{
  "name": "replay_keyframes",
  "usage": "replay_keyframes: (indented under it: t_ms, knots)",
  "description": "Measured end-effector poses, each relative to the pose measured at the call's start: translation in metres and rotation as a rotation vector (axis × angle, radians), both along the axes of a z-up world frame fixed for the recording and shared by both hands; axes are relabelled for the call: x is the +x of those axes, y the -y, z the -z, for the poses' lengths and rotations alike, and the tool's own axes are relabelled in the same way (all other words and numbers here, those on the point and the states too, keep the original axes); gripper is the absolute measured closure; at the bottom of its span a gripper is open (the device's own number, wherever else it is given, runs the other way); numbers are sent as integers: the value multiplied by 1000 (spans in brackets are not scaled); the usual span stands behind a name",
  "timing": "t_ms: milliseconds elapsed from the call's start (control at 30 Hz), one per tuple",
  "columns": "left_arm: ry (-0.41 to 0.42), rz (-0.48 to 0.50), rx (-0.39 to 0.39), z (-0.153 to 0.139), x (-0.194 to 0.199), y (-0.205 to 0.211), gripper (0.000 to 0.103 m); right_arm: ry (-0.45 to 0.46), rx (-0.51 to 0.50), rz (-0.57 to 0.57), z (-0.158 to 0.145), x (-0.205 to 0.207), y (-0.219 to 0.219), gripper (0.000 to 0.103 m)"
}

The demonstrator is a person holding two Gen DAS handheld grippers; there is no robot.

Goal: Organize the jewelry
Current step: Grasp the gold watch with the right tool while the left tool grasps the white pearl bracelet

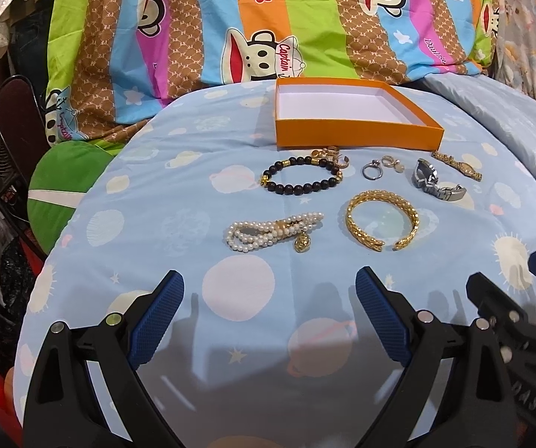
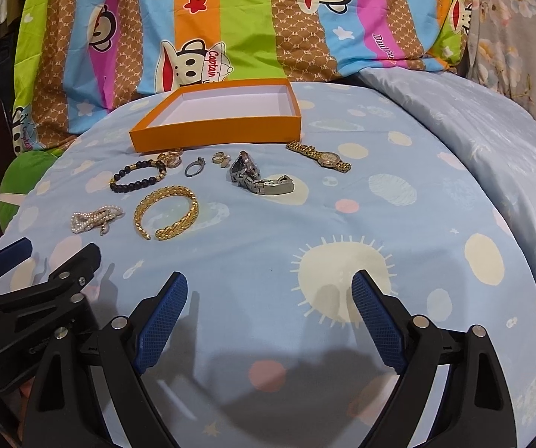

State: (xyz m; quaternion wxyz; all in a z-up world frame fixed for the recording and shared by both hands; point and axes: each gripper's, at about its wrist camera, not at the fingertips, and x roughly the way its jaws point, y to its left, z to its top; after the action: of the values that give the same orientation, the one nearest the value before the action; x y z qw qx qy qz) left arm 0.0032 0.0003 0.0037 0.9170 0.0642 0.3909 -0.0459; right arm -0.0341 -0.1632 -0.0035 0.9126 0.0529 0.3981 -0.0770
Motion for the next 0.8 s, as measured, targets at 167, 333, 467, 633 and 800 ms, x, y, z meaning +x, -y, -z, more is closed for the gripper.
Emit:
replay_keyframes:
  t_ms: [167, 333, 467, 633, 800]
  knots:
    - [-21, -6, -37, -1, 11, -8, 11, 8, -34, 6, -7, 22, 23, 19]
    - [-29, -26, -60, -5, 27, -17, 11, 23, -34, 15, -15, 56, 52, 25]
    - [-34, -30, -73, -9, 41, -23, 10, 23, 30, 14, -19, 84, 72, 34]
    - [-54, -40, -94, -8, 54, -31, 10, -15, 23, -1, -9, 118, 83, 39]
    - [-69, -15, -107, -7, 57, -35, 10, -70, 48, -24, 6, 137, 85, 42]
